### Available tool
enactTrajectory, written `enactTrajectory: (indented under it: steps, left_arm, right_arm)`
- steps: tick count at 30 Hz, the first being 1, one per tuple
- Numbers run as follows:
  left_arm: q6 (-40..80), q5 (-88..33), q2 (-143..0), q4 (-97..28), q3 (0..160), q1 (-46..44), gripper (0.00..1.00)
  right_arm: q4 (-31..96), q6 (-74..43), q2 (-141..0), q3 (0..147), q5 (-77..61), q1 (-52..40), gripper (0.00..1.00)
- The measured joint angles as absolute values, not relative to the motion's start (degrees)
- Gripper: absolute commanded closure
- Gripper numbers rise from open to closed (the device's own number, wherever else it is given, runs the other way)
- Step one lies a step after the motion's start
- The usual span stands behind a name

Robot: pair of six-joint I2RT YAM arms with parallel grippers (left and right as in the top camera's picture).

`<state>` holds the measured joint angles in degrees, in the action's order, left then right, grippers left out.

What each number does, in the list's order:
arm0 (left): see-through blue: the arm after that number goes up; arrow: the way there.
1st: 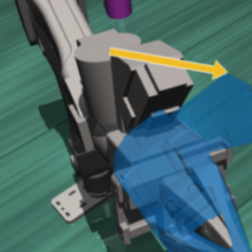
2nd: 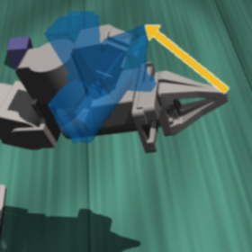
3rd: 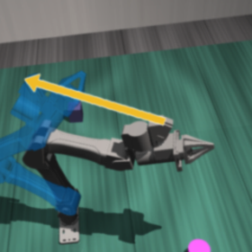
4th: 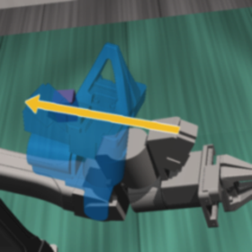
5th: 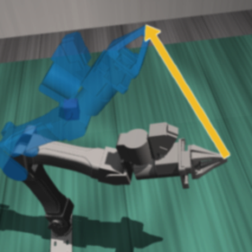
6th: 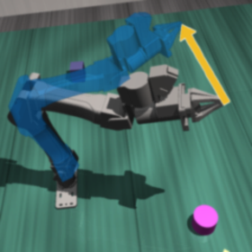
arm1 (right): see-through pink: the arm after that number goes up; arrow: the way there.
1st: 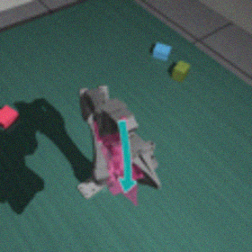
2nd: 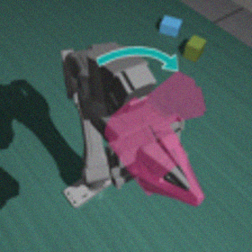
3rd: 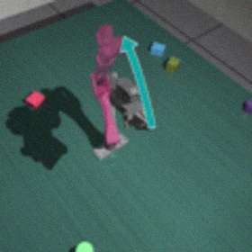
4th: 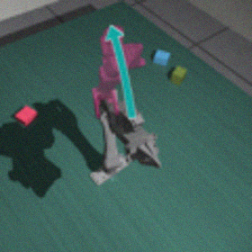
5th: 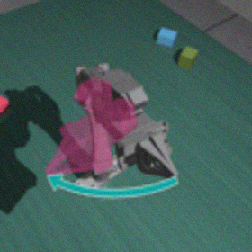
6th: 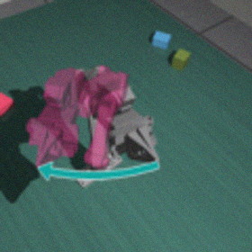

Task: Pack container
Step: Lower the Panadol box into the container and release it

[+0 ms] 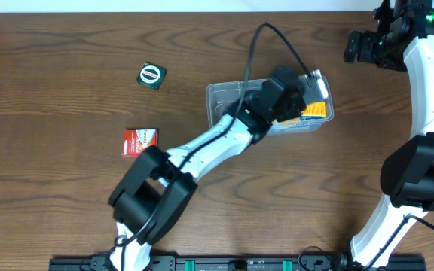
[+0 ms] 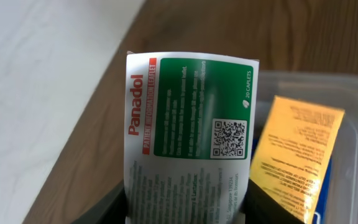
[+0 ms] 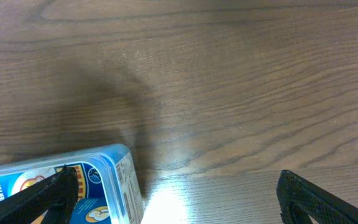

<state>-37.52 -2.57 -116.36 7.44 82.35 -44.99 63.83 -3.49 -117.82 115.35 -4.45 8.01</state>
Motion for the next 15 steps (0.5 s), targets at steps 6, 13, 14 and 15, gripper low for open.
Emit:
enactTrajectory:
  steps: [6,13,14,15]
  left_arm:
    - [-41.5,-1.3,-118.6,10.0,82.3,-45.1,0.53]
    - [-46.7,-1.1,-118.6,12.3,82.4,-45.1,0.52]
    - [-47.2,-1.1,-118.6,12.3,82.4,-45.1,0.51]
    - [-47.8,-1.1,-118.6,12.2,82.4,-45.1,0.51]
  right_arm:
    - [63.8,-3.5,-117.8,115.3,-4.4,8.0,0.01]
    - [63.8,-3.5,-117.8,115.3,-4.4,8.0,0.01]
    - [63.8,-3.5,-117.8,115.3,-4.4,8.0,0.01]
    - [63.8,-3.5,-117.8,115.3,-4.4,8.0,0.01]
